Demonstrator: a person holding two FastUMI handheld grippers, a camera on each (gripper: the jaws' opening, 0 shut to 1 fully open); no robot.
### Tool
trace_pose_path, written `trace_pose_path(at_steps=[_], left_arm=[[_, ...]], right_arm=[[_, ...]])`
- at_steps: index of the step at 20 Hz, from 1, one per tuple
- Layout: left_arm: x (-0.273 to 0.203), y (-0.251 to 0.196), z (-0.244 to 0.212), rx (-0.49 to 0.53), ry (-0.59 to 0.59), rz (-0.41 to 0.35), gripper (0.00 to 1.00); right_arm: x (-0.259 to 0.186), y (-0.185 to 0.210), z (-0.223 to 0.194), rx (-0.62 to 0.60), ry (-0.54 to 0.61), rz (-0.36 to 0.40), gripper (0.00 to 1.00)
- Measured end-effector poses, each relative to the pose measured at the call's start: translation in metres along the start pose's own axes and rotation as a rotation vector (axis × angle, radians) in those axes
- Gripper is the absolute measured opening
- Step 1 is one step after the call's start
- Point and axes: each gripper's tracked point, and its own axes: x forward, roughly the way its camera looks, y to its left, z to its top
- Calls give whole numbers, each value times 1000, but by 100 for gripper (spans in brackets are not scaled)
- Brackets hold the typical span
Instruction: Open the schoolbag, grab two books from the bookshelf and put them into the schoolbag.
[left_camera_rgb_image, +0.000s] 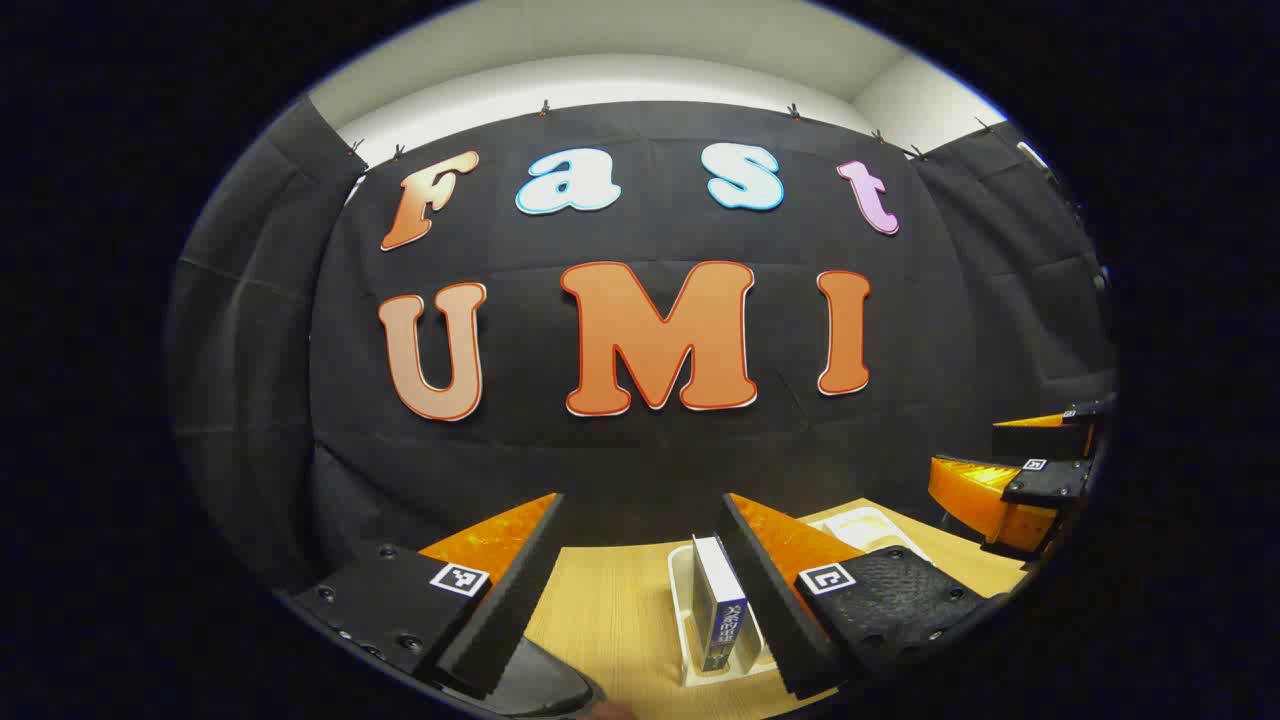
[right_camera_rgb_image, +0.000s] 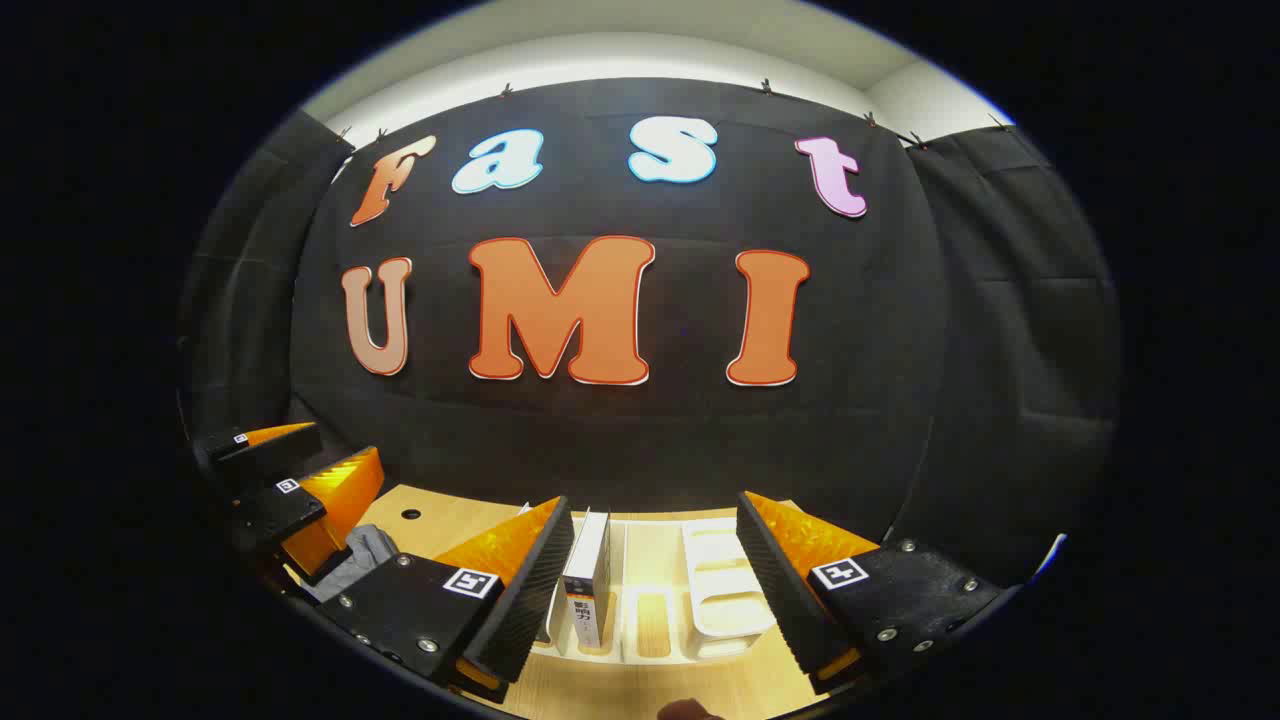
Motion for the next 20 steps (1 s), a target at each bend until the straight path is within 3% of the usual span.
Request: trace_pose_path(at_steps=[12, 20], left_arm=[[4, -7, -4, -21, 11, -98, 97], [3, 4, -1, -45, 1, -1, 96]], right_arm=[[2, 12, 8, 0, -14, -96, 98], [11, 10, 9, 3, -5, -12, 98]])
